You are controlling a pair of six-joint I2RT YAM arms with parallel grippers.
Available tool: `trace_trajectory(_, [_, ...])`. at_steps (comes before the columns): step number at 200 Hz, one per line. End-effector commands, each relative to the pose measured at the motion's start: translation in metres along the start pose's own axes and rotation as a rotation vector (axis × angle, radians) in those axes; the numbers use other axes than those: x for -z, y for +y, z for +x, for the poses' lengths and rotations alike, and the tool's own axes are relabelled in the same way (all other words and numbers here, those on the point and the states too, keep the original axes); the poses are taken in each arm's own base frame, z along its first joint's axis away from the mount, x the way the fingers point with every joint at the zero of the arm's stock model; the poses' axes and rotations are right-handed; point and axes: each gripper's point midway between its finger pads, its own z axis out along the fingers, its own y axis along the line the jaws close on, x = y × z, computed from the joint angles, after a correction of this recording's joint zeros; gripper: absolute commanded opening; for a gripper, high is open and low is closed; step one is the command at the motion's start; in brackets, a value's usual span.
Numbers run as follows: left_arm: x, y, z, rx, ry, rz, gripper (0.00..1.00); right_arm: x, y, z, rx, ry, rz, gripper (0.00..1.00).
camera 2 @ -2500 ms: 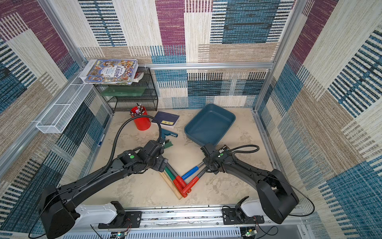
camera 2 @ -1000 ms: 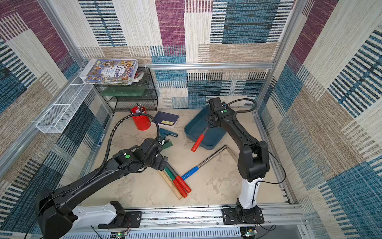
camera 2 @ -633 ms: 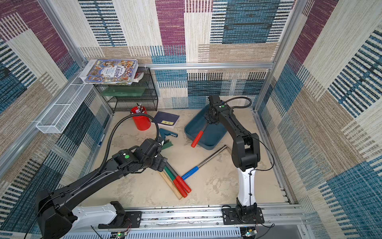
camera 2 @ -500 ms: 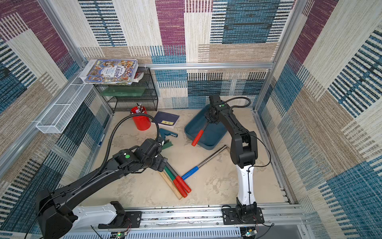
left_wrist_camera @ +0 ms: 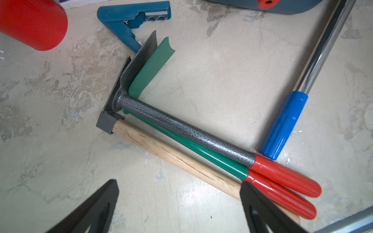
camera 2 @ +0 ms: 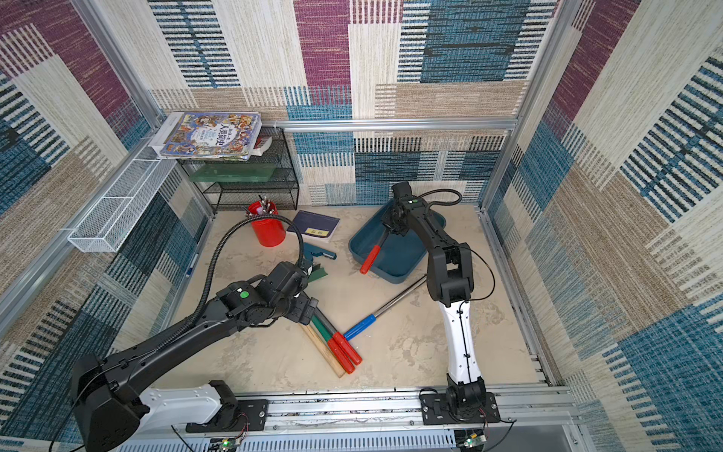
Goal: Put the small hoe into the storage box
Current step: Place the hoe in the storage box.
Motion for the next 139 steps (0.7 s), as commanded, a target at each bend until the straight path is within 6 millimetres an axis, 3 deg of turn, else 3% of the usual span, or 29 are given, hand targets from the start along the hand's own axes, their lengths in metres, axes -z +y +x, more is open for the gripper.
trace_trajectory(1, [0.001, 0.001, 0.002, 0.018, 0.003, -0.001, 0.98, -0.005, 0.000, -0.011, 0.004, -0.033, -0.008, 0.00])
trace_trajectory(69, [0.000, 0.001, 0.005, 0.023, 0.006, -0.003, 0.97, -0.025, -0.014, -0.008, -0.014, -0.014, 0.020, 0.01])
trace_trajectory(139, [-0.002, 0.002, 0.008, 0.020, 0.012, -0.005, 0.98, -0.037, -0.023, -0.008, -0.045, -0.015, 0.035, 0.12])
